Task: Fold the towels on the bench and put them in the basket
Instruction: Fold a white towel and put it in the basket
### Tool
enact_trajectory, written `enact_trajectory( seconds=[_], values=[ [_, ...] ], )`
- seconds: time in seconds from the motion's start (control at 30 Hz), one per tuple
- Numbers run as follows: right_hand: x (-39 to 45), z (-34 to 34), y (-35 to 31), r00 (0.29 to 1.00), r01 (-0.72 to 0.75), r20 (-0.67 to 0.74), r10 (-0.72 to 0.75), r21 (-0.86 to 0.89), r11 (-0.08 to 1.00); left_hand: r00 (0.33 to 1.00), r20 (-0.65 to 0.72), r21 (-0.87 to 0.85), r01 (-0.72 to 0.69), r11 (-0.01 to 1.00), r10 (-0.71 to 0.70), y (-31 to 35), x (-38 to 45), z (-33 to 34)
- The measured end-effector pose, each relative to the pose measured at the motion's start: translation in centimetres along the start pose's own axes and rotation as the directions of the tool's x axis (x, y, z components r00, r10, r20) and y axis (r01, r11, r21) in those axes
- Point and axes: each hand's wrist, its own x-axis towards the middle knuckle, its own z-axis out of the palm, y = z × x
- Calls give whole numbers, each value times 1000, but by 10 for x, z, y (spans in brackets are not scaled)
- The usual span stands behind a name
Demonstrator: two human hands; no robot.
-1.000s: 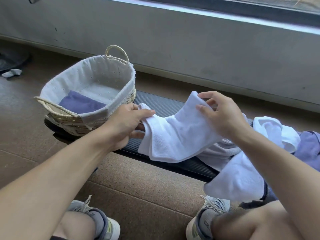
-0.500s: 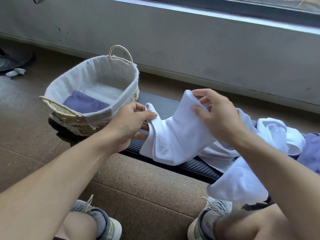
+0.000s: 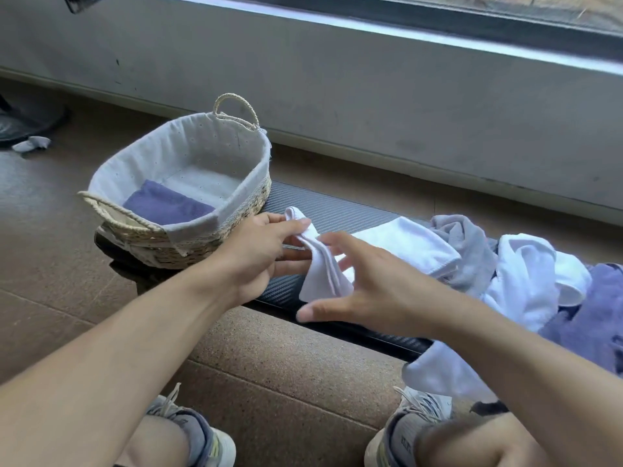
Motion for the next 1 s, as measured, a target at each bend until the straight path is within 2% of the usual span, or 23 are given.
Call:
enact_trajectory(
  seconds=[0.1, 0.27, 0.3, 0.33, 0.37, 0.4, 0.43, 0.47, 0.5, 0.53, 0.6, 0.63, 0.73, 0.87, 1.0],
  values=[
    [6, 4, 3, 985, 34, -166, -38, -24, 999, 998, 62, -83, 30, 996, -25, 3, 0, -3],
    [16, -9, 16, 959, 47, -283, 8, 188, 981, 997, 65, -185, -18, 983, 31, 7, -5, -3],
    [16, -12, 16, 962, 65, -275, 6, 248, 967, 995, 39, -112, -85, 990, 90, 5, -5, -3],
    [16, -15, 17, 966, 68, -257, 12, 304, 950, 978, 2, 75, -209, 975, 209, 1, -4, -4],
    [16, -18, 18, 972, 58, -234, 26, 345, 937, 931, -7, 349, -339, 874, 364, -1, -3, -6],
    [15, -21, 20, 978, 42, -203, 38, 375, 926, 869, 42, 600, -416, 683, 493, -2, -4, -8],
    [14, -24, 23, 984, 29, -172, 43, 396, 918, 808, 122, 747, -457, 483, 576, 0, -6, -10],
    [13, -25, 24, 988, 22, -145, 42, 415, 909, 786, 195, 791, -480, 380, 586, 3, -9, -10],
    [13, -25, 24, 990, 16, -130, 45, 437, 899, 804, 246, 785, -493, 375, 541, 6, -12, -10],
    [13, -25, 24, 989, 7, -135, 63, 467, 884, 833, 287, 763, -498, 413, 474, 7, -13, -11],
    [15, -23, 26, 969, -13, -206, 138, 515, 857, 879, 321, 715, -468, 518, 352, 4, -13, -11],
    [17, -22, 26, 952, -22, -253, 173, 507, 862, 886, 321, 699, -460, 547, 336, 1, -13, -11],
    [20, -18, 28, 925, -14, -337, 174, 427, 904, 922, 248, 690, -384, 614, 298, -9, -7, -11],
    [23, -14, 32, 935, 13, -337, 114, 352, 936, 955, 201, 700, -297, 649, 219, -20, 0, -12],
    [20, -19, 28, 954, 68, -296, 56, 390, 918, 970, 126, 660, -240, 712, 209, -22, 5, -12]
  ],
)
